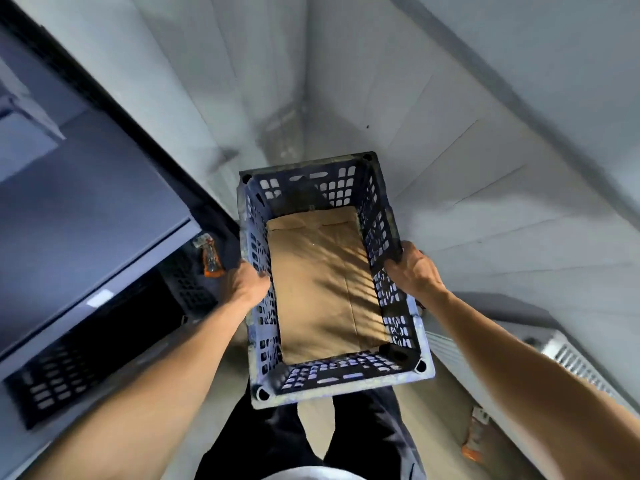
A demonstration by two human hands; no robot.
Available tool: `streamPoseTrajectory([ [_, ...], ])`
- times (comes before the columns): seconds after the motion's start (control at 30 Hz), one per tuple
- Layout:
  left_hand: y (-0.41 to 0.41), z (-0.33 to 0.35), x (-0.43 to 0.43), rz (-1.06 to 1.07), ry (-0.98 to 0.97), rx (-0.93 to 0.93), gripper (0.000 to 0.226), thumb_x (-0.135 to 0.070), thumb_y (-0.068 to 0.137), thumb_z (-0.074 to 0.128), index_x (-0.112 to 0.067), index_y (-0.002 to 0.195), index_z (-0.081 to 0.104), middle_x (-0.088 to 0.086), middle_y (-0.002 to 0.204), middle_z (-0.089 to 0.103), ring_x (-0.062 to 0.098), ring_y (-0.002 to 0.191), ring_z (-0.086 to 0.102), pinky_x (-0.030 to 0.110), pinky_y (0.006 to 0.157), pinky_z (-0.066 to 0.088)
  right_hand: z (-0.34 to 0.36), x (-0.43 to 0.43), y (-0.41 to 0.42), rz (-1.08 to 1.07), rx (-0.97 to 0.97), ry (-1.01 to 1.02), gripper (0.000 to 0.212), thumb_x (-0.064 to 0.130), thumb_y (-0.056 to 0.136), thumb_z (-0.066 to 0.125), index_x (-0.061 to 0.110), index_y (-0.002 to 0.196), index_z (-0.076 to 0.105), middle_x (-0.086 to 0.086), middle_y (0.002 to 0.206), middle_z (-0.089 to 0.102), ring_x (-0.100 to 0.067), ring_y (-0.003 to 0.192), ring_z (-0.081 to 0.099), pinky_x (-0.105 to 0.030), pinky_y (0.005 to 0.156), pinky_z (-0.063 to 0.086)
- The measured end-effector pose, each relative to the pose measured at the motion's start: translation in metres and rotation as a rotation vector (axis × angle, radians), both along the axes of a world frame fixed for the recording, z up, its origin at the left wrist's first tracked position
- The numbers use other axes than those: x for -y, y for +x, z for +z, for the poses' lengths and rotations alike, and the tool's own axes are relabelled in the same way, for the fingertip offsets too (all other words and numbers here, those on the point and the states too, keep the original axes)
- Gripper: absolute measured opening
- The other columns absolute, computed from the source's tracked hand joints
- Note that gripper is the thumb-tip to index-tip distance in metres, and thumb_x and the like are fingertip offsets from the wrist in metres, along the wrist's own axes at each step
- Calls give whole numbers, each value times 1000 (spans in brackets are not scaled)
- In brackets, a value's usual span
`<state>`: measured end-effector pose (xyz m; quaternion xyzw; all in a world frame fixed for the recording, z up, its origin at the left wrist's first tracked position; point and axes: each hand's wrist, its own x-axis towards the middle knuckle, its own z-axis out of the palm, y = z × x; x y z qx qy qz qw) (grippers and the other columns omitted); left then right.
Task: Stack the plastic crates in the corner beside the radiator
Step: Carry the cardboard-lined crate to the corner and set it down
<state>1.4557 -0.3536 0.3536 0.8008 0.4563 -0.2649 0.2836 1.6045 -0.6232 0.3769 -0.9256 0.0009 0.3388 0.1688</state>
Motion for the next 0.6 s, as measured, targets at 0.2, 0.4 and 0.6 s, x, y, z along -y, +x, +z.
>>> streamPoseTrajectory([
  [0.2,-4,-14,41,108,22,-20,31,-36,96,51,-7,82,53,4,62,53,21,53,54,27,49,46,-74,25,43,125,-69,-19,45,48,67,48,28,108,51,-5,89,67,-31,76,67,-47,68,59],
  [0.4,-7,-53,65,173,-57,-2,27,-34,97,51,-9,88,55,10,81,59,22,67,56,27,59,44,-109,17,61,185,-66,-10,51,47,69,51,26,115,50,-8,97,63,-32,83,63,-46,75,58],
  [0.6,-9,-115,75,235,-122,-41,49,-38,95,55,-3,127,42,17,112,62,31,91,65,34,72,54,-166,9,64,185,-59,-11,40,36,81,56,20,118,54,-10,98,65,-30,83,61,-33,67,48],
])
